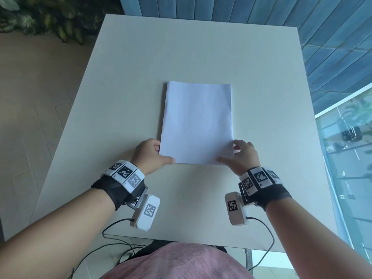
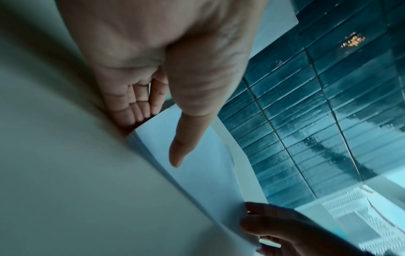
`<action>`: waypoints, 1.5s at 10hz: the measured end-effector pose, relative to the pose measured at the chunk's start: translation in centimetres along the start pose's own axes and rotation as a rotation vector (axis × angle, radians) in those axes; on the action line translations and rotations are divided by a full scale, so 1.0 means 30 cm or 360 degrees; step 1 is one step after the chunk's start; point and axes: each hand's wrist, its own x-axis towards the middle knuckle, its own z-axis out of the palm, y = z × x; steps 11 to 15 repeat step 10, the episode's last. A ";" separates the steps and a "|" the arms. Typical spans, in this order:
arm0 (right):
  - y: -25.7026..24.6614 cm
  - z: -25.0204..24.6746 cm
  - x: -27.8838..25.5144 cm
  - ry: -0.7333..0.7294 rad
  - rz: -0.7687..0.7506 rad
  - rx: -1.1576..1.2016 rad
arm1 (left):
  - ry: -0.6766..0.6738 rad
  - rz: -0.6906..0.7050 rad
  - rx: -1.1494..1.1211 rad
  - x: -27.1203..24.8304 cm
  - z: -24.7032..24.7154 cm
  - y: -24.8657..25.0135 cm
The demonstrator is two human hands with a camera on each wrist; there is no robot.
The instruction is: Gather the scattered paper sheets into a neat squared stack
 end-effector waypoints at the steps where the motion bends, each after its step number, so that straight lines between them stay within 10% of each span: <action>1: 0.021 0.004 -0.031 -0.0091 -0.0030 -0.0067 | 0.0041 0.0090 0.0178 -0.013 0.009 -0.032; 15: 0.159 -0.018 -0.170 0.0005 -0.0082 -0.0137 | -0.0056 0.0218 0.0279 -0.096 -0.052 -0.214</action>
